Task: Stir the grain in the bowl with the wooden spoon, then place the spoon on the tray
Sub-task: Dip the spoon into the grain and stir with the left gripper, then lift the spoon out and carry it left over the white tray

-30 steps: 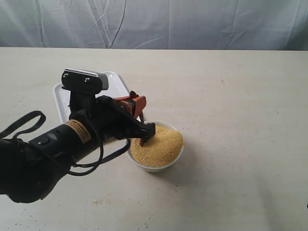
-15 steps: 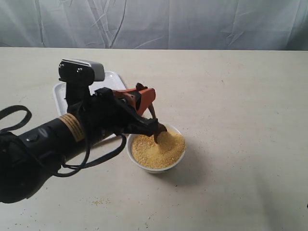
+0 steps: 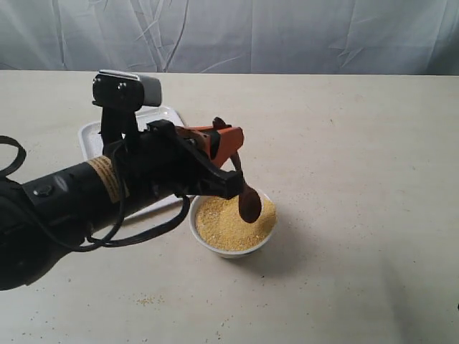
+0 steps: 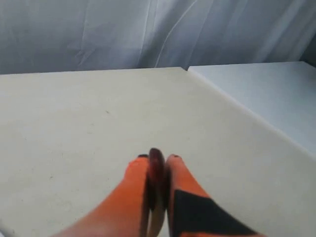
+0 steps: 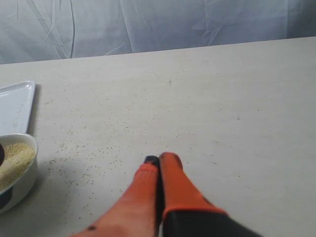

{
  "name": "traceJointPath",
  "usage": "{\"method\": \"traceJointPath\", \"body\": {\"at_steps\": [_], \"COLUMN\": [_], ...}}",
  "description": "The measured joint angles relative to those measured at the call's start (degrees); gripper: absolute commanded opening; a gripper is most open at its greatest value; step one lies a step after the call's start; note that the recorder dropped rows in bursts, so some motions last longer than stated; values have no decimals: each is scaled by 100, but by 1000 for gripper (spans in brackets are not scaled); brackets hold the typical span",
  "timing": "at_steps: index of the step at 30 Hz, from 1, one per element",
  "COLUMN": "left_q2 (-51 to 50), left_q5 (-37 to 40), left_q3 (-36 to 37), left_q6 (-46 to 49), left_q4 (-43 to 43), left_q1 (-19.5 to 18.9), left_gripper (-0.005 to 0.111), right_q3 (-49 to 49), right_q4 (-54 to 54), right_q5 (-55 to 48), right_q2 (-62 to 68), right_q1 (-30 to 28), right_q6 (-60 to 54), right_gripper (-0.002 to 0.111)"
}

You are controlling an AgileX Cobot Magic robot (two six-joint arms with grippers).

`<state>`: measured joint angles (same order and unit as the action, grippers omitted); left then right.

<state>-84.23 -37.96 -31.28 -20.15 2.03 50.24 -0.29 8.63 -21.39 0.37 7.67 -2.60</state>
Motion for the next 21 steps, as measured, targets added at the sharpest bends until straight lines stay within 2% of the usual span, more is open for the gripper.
{"method": "traceJointPath", "body": {"at_steps": [12,17,21], "left_q2": [-721,-732,-402], "left_q5": [99,61,88], "left_q3": [-13,-13,-13], "left_q6": [98,606,689], "left_q4": [-34,478,558], "left_q1": [0,0,0], "left_gripper": [0,0,0], "right_q3": [0,0,0], "right_q4": [0,0,0], "right_q5": [0,0,0], "right_q2": [0,0,0], "right_q1": [0,0,0], "right_q6": [0,0,0], "right_gripper": [-1,-1,-1]}}
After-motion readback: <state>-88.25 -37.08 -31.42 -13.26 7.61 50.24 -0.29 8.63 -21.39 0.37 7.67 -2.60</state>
